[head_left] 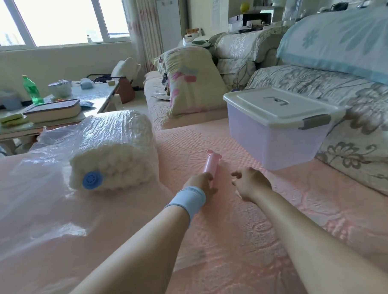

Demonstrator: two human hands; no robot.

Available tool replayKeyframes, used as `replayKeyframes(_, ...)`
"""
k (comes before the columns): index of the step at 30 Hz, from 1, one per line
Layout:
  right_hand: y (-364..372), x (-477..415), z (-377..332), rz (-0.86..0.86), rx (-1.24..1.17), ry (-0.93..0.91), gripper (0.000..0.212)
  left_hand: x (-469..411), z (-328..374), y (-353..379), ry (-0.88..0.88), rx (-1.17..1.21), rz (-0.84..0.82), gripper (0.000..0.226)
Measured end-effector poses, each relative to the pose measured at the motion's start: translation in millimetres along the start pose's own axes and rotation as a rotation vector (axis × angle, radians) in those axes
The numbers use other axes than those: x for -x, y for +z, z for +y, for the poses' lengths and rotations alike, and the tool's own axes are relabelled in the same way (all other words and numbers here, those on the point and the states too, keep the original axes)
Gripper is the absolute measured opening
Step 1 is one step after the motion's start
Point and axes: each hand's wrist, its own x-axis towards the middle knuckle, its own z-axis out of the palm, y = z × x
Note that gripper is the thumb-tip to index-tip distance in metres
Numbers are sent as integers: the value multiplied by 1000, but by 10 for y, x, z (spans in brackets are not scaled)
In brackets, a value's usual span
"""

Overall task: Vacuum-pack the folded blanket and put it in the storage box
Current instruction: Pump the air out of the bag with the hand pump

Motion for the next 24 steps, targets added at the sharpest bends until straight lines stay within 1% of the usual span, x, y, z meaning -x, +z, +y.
replayKeyframes(2, 34, 11, -27, -18, -50, -37, 31, -29, -35, 12, -9, 48, 74, 30)
replayKeyframes(3, 56, 26, -53, -35, -57, -58, 31, -30, -54, 6, -16, 64, 100, 29)
replayKeyframes(7, 173, 89, -208, -116, -45, -110, 36, 64, -152, -44, -18, 176, 173, 33)
replayKeyframes(9, 222, 125, -326, -139, -30, -136, 41, 147, -199, -58, 31, 166, 164, 30)
replayKeyframes(12, 273, 175, -514, -205, 48, -165, 39, 279, -310, -57, 87, 122, 98, 29)
replayKeyframes(14, 254, 216, -653, -225, 140, -142, 41, 366, -427, -99, 112, 118, 59, 32)
replayKeyframes(15, 228, 234, -724, -228, 186, -122, 44, 402, -477, -149, 139, 121, 72, 31)
replayKeyframes(17, 185, 283, -901, -210, 226, -112, 52, 474, -592, -307, 230, 110, 191, 26)
replayKeyframes(19, 178, 321, -1091, -150, 257, -173, 49, 546, -711, -496, 314, 102, 326, 23)
replayKeyframes(21, 216, 373, -1321, -77, 251, -276, 41, 649, -896, -685, 323, 87, 407, 22)
replayKeyframes(24, 351, 442, -1758, -35, 60, -427, 34, 789, -1312, -958, 263, -22, 508, 25)
